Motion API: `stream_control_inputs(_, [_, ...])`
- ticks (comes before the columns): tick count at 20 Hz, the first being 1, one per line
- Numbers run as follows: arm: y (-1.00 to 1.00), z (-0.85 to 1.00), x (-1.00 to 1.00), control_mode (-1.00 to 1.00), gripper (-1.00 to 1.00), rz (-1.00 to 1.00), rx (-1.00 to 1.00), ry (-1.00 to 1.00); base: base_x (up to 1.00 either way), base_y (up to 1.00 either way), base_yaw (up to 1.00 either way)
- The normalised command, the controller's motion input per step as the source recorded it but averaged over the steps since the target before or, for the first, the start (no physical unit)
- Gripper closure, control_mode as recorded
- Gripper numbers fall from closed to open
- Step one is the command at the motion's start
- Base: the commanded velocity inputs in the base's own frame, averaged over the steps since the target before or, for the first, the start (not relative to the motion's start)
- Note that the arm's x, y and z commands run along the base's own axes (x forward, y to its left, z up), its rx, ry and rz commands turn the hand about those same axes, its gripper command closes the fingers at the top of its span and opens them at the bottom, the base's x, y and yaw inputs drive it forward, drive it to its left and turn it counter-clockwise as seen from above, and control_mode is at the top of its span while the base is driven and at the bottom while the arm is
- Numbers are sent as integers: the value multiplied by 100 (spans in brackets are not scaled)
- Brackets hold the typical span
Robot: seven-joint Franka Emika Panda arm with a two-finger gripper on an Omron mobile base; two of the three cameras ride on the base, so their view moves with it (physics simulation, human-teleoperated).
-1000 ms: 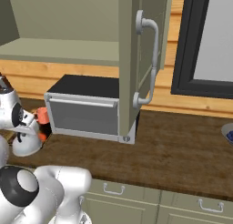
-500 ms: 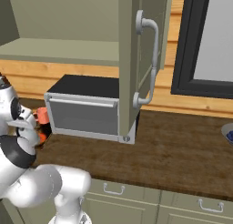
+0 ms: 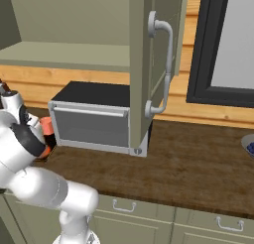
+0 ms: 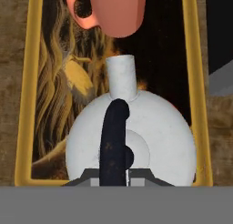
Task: Pick the kettle from the counter and place it on the tray. Then pick the mug from the cabinet and place it on the tray. Then close the cabinet doors.
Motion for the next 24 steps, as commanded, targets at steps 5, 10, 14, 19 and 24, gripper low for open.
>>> stream_control_inputs(5, [14, -10, 29, -100, 100, 0, 0, -5, 0, 0, 0])
stream_control_inputs(10, [14, -19, 17, -100, 100, 0, 0, -3, 0, 0, 0])
stream_control_inputs(14, [5, -28, 4, -100, 100, 0, 0, -1, 0, 0, 0])
stream_control_inputs(19, [3, -31, 4, -100, -100, 0, 0, -3, 0, 0, 0])
stream_control_inputs(24, [0, -17, 0, -100, -100, 0, 0, -1, 0, 0, 0])
